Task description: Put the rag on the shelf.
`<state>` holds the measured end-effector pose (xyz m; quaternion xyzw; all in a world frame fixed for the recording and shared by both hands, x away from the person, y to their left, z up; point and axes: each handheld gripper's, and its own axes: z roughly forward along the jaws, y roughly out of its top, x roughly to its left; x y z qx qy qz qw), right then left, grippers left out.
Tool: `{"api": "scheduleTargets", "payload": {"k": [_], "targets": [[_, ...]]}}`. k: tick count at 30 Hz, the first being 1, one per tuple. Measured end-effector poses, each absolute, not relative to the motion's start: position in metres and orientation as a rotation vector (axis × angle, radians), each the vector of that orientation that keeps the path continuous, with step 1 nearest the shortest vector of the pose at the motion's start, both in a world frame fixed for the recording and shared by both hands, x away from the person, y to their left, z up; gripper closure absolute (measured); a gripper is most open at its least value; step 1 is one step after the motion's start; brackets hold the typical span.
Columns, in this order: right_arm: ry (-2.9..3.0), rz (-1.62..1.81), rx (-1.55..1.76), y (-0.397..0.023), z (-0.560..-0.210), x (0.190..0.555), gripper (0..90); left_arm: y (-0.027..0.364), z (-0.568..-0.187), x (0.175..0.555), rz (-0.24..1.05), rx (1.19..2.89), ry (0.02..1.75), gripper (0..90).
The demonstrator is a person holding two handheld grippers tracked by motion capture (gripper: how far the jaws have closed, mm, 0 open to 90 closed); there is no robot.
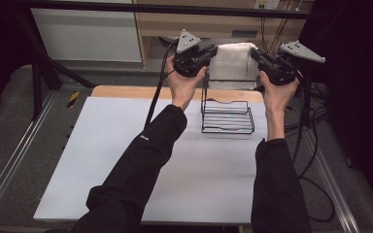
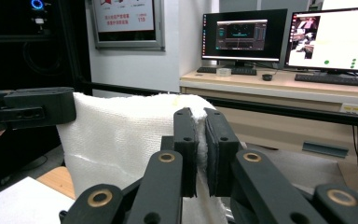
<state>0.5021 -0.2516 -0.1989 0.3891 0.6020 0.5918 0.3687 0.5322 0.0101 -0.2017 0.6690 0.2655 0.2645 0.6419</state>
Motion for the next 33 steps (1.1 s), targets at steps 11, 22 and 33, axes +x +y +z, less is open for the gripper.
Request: {"api": "scheduleTargets", "payload": {"k": [11,22,33], "targets": [[1.542,1.504,1.024,-0.263,-0.208,0.497,84.8,-0.002,-0.211,0.527,0.588,1.552,0.582,83.7],[1.539,1.503,1.045,-0.271,-0.215,0.495,84.7,-0.008,-0.217,0.525,0.576,1.570,0.569,83.7],[1.551,1.509,1.048,-0.270,-0.222,0.494,84.6,-0.005,-0.222,0.523,0.565,1.579,0.564,83.7]]}}
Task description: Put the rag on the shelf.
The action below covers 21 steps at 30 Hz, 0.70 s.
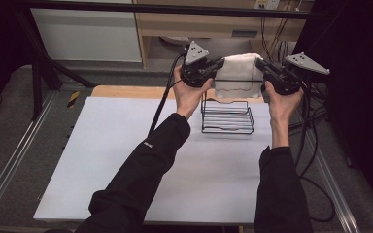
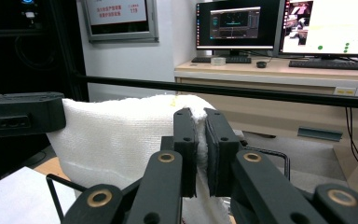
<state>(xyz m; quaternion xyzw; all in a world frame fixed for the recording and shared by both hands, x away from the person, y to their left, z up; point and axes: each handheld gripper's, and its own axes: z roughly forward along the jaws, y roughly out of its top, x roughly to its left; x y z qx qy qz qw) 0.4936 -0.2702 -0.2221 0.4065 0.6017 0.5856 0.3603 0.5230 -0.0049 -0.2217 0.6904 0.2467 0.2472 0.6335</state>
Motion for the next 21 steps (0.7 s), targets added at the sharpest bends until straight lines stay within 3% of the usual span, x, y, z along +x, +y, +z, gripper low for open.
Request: {"api": "scheduleTargets", "payload": {"k": [21], "targets": [[1.601,1.513,1.031,-0.273,-0.233,0.470,84.3,0.000,-0.234,0.500,0.517,1.625,0.527,83.3]]}}
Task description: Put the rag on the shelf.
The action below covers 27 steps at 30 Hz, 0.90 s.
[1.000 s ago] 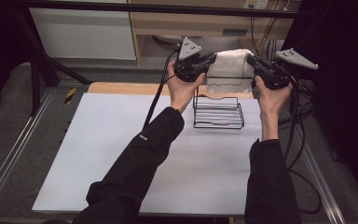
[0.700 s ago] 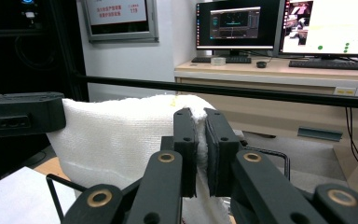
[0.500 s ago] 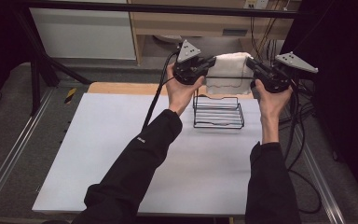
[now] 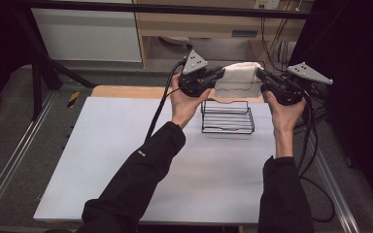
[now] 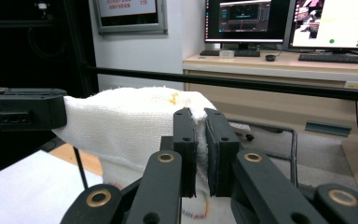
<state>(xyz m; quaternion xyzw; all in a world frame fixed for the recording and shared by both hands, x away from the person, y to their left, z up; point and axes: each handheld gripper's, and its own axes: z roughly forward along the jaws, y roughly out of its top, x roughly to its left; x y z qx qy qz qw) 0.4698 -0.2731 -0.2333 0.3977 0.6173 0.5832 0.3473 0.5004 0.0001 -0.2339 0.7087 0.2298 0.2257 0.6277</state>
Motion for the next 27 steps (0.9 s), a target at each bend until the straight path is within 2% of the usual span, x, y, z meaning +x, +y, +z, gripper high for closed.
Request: {"api": "scheduleTargets", "payload": {"k": [13,20,23,27], "targets": [[1.652,1.523,1.038,-0.278,-0.251,0.459,84.2,-0.004,-0.248,0.489,0.498,1.678,0.531,82.0],[1.657,1.523,1.031,-0.278,-0.254,0.457,84.2,0.006,-0.240,0.484,0.472,1.667,0.539,77.7],[1.657,1.521,1.031,-0.278,-0.255,0.457,84.2,0.010,-0.230,0.486,0.458,1.661,0.561,78.8],[1.662,1.513,1.024,-0.278,-0.256,0.456,84.2,0.008,-0.220,0.491,0.434,1.662,0.586,85.5]]}}
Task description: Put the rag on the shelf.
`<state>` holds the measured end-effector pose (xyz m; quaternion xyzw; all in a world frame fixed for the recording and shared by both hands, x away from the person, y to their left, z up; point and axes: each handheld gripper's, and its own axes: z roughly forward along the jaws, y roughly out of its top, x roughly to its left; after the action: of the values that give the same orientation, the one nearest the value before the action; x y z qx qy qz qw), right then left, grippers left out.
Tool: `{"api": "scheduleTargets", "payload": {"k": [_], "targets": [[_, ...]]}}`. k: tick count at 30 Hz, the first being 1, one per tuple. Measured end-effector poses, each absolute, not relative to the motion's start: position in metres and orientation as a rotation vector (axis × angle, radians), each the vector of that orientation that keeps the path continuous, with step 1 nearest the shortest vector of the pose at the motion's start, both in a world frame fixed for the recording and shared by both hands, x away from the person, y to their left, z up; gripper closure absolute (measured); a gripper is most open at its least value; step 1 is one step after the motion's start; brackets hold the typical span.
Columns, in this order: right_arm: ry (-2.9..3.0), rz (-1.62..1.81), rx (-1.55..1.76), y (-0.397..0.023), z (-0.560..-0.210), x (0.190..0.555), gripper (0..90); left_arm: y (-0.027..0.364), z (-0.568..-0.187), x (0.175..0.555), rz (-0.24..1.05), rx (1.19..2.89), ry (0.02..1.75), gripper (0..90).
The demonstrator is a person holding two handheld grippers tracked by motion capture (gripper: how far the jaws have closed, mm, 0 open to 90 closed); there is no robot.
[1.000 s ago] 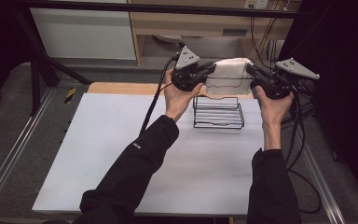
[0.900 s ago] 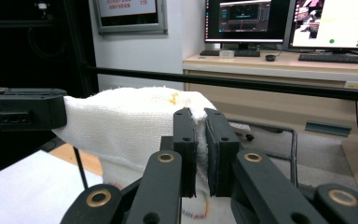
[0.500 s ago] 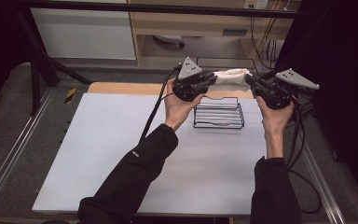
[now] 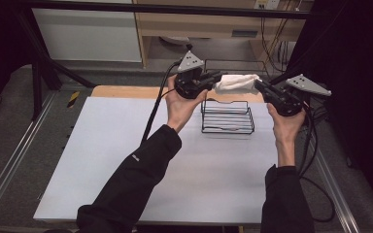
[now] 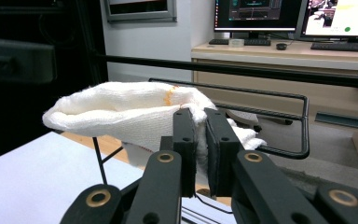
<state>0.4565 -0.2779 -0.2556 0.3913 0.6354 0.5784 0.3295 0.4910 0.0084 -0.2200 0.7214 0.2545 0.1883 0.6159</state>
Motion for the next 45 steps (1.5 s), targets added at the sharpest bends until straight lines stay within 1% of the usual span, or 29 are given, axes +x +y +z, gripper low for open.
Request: {"api": "scheduleTargets", "payload": {"k": [2,8,13,18,23,27,30,31,34,37,38,45], "targets": [[1.664,1.514,1.025,-0.278,-0.256,0.456,84.1,0.005,-0.218,0.494,0.432,1.687,0.596,89.6],[1.662,1.523,1.027,-0.279,-0.259,0.457,84.1,-0.005,-0.226,0.499,0.407,1.740,0.608,89.9],[1.669,1.521,1.024,-0.279,-0.261,0.455,83.7,-0.008,-0.238,0.496,0.373,1.766,0.596,89.8],[1.678,1.514,1.020,-0.278,-0.261,0.454,82.9,-0.009,-0.244,0.498,0.368,1.783,0.599,89.9],[1.668,1.529,1.014,-0.280,-0.257,0.448,76.6,-0.010,-0.246,0.499,0.378,1.794,0.593,89.9],[1.648,1.541,0.993,-0.280,-0.248,0.442,68.8,-0.012,-0.248,0.499,0.391,1.813,0.590,90.0],[1.644,1.538,0.979,-0.278,-0.239,0.441,67.6,-0.012,-0.251,0.499,0.391,1.821,0.590,89.9],[1.653,1.539,0.976,-0.277,-0.237,0.441,69.3,-0.012,-0.252,0.500,0.390,1.821,0.592,90.0],[1.719,1.533,0.975,-0.269,-0.235,0.445,80.9,-0.012,-0.255,0.501,0.388,1.826,0.596,90.0],[1.791,1.485,1.004,-0.261,-0.243,0.451,88.8,-0.011,-0.260,0.502,0.389,1.836,0.598,90.0],[1.810,1.471,1.019,-0.259,-0.247,0.454,90.0,-0.011,-0.261,0.502,0.391,1.837,0.597,90.0],[1.818,1.407,1.114,-0.262,-0.277,0.465,90.0,-0.010,-0.268,0.504,0.393,1.852,0.607,89.9]]}}
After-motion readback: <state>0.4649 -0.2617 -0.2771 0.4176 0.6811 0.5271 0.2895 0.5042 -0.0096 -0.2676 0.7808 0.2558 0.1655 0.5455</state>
